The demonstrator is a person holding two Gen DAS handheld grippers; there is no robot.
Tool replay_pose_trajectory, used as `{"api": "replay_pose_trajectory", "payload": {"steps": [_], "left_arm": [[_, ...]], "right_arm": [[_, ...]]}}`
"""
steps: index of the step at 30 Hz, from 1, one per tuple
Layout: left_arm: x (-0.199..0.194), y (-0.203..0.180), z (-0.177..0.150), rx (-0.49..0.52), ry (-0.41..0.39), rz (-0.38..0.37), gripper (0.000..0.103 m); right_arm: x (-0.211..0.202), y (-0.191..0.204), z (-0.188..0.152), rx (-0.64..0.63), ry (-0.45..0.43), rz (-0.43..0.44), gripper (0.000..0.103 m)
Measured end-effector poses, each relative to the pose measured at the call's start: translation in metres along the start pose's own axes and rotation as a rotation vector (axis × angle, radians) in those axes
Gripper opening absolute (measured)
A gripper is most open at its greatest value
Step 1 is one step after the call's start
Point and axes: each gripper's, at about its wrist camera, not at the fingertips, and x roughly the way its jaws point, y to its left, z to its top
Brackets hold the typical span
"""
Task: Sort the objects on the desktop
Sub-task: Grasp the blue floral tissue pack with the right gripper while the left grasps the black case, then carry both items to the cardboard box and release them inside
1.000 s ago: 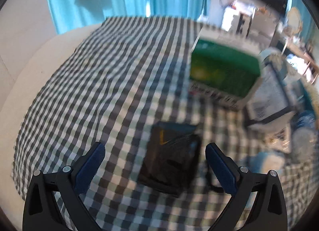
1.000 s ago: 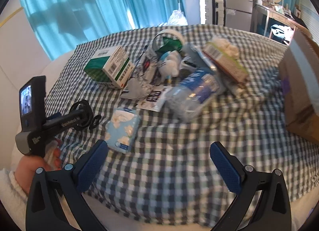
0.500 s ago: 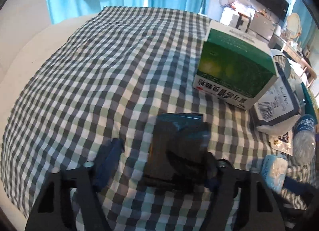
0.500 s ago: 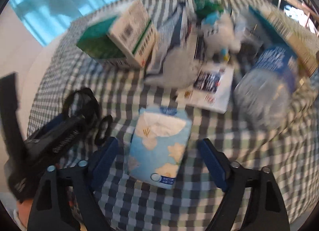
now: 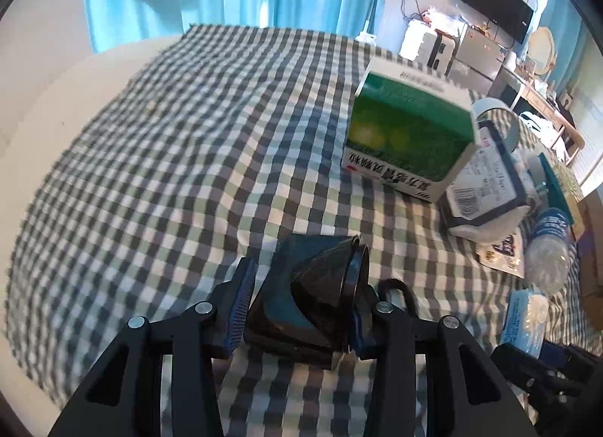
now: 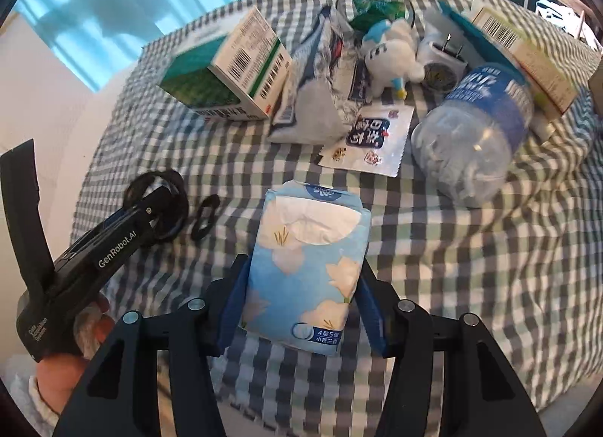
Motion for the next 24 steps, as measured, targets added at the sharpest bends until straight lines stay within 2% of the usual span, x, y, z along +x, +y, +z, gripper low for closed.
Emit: {"api": "replay_pose_trajectory", "payload": {"steps": [9, 16, 24], "left_arm": [[-0.069, -0.010, 0.005, -0.037, -0.042, -0.093, 0.044], [-0.127, -0.035, 0.009, 0.004, -0.107, -0.129, 0.044], [-0.182, -0.074, 0.013, 0.082, -0.137, -0.163, 0.044]], "right_arm": [[-0.057, 0.003, -0.014, -0.014, -0.089, 0.041, 0.054], [-0.108, -0.002, -0.018, -0.005, -0.187, 0.057, 0.054], [-0.180, -0.015, -0.027, 0.000, -0.297, 0.053, 0.054]]}}
